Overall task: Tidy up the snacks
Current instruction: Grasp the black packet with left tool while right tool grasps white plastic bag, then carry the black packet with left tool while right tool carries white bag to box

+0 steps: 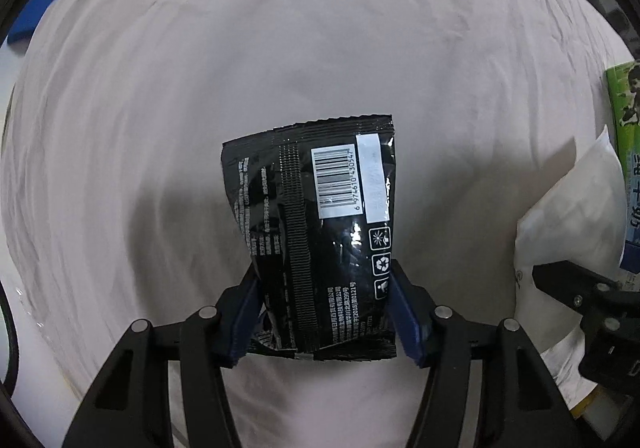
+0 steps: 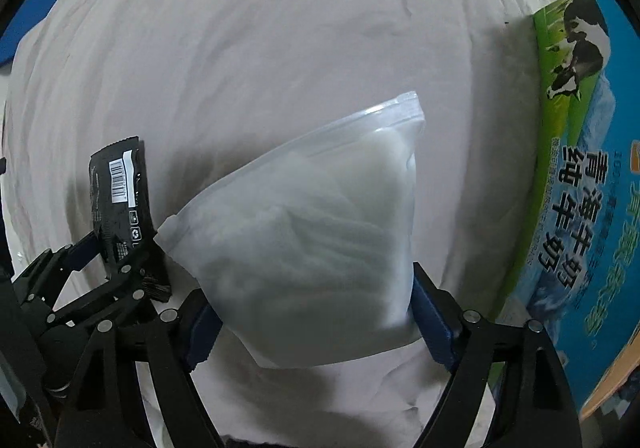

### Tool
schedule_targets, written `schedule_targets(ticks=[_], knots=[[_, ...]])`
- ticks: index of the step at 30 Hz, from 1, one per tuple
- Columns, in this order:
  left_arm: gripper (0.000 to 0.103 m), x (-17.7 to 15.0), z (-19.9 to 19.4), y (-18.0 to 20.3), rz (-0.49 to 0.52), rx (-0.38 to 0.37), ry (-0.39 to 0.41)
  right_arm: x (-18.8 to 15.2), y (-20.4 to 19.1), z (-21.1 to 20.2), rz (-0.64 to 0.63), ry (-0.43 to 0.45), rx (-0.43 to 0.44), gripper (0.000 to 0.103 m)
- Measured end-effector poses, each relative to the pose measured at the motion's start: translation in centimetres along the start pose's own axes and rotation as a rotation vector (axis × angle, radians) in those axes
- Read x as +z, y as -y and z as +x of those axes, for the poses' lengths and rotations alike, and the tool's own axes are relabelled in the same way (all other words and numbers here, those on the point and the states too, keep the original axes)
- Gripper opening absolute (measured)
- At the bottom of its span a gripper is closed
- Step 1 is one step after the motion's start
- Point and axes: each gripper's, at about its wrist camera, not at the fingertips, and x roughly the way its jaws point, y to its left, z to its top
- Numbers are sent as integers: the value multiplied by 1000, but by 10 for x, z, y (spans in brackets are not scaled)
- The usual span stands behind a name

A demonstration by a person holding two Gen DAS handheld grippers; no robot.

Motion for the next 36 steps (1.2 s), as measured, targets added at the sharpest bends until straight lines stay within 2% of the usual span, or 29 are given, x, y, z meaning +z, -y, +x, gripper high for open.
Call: schedule_targets(ticks=[5,9,10,13,16,19,28,36], knots=[[58,-7,2,-18,-63,-39,-3,4,-7,2,-39,32,-31,87],[56,-21,7,-33,-59,-42,13,5,-17,4,-52,51,-34,84],[56,-16,8,-35,-60,-43,15,5,-19,5,-53,55,-35,83],[56,-22,8,-34,-65,-41,23,-8,-19,9,-63,63,-53,81],[55,-5,11,-26,-68,-42,28,-12,-27,9,-64,64,-63,80],[53,-4,9,-22,-69,-41,29,-16,-41,4,-68,69,-73,77],[52,-6,-18,-22,-68,-22,67,-34,-46,-22,-68,105,-77,70],[52,-18,-61,-26,-95,-52,145,-57,-45,-59,-90,145,-21,70]])
